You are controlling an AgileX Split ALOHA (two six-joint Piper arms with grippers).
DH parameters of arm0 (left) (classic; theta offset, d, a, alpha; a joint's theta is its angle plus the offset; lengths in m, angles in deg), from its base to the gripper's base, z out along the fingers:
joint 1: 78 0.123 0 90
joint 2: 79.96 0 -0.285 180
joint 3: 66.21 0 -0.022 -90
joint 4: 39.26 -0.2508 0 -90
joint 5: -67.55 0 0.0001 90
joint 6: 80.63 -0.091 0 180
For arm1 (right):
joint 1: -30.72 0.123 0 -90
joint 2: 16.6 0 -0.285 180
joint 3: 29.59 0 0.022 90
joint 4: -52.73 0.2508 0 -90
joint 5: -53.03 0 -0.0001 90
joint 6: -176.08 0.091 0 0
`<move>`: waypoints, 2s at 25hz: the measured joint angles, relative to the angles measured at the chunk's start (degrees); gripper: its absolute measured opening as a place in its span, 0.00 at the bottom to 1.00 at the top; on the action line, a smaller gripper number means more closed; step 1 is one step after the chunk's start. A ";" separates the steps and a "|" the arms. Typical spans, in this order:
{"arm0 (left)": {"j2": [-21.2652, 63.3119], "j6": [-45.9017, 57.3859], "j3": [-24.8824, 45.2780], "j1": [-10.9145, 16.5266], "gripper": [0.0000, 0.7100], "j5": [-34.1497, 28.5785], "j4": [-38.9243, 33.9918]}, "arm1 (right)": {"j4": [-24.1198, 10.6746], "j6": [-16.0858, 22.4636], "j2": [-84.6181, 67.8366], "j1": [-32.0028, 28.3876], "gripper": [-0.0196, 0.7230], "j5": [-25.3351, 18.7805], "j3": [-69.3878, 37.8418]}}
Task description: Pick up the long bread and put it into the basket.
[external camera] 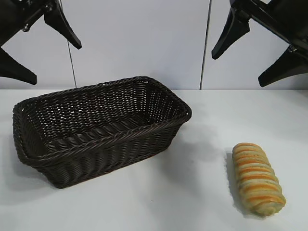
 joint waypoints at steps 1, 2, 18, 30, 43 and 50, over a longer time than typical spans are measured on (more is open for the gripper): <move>0.00 0.00 0.00 0.00 0.98 -0.02 0.00 | 0.00 0.00 0.00 0.00 0.96 0.00 0.00; 0.00 0.00 0.00 0.00 0.98 -0.07 0.00 | 0.00 0.00 0.00 0.00 0.96 0.00 0.00; 0.00 0.00 0.00 0.00 0.98 -0.09 0.00 | 0.00 0.00 0.00 0.00 0.96 0.00 0.00; 0.00 0.00 0.00 0.00 0.98 0.31 0.00 | 0.00 0.00 0.00 0.00 0.96 0.23 0.00; 1.59 1.21 0.00 2.37 0.98 0.88 -2.99 | 0.00 0.00 0.00 0.00 0.96 0.48 0.00; 3.57 17.33 0.00 2.50 0.98 -7.10 -25.68 | 0.00 0.00 0.00 0.00 0.96 0.47 0.00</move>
